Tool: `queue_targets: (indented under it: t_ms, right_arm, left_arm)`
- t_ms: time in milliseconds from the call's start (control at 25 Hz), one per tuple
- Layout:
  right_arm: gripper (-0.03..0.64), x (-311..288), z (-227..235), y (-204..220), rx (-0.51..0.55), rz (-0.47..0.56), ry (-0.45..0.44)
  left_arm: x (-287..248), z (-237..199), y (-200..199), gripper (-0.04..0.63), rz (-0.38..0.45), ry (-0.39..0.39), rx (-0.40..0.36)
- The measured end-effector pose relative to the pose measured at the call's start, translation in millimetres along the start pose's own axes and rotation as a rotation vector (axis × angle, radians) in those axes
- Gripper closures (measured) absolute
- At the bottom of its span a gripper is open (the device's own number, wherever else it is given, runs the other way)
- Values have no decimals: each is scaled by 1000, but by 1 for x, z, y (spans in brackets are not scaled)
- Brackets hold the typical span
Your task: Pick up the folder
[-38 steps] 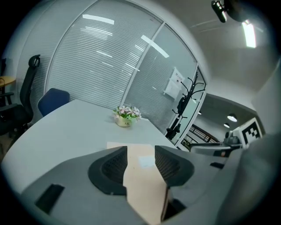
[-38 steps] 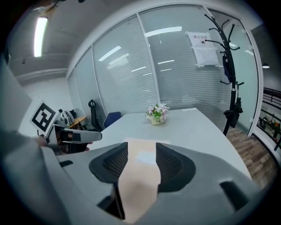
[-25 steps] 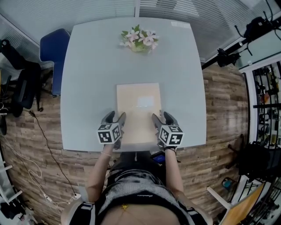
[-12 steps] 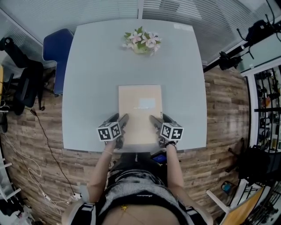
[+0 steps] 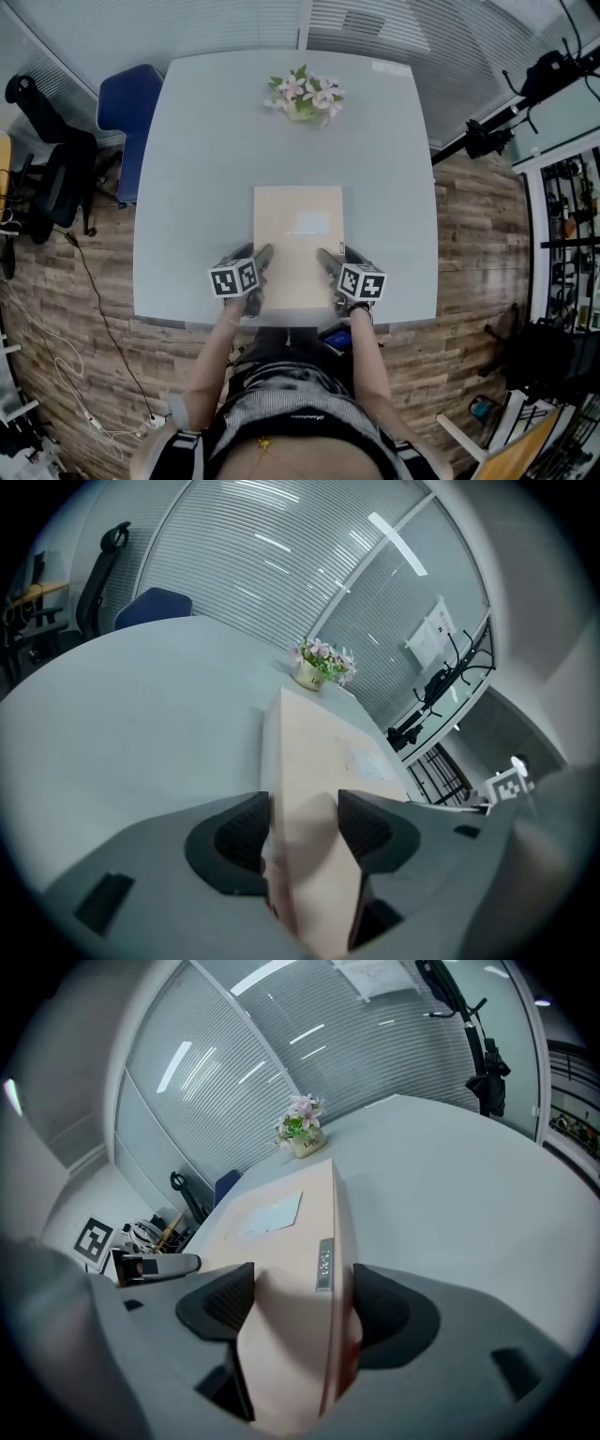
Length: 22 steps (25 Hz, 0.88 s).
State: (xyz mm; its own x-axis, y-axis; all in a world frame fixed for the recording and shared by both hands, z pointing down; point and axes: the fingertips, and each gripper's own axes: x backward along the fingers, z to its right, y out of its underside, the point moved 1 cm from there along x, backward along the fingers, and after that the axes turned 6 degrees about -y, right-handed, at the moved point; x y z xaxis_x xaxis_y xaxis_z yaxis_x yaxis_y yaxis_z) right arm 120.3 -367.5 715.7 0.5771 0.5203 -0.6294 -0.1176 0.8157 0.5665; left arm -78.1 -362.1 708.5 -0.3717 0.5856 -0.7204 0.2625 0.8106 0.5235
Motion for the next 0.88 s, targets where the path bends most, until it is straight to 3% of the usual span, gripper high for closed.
queue_targets:
  t_ms: [360,880]
  right_arm:
    - [298,19,-17,-17,62,31,-4]
    - [303,95,-76,-84,171,253,-25]
  left_arm:
    - [21,12,-7,377,51,-10,18]
    - [110,70,-83,379,329,-3,-107]
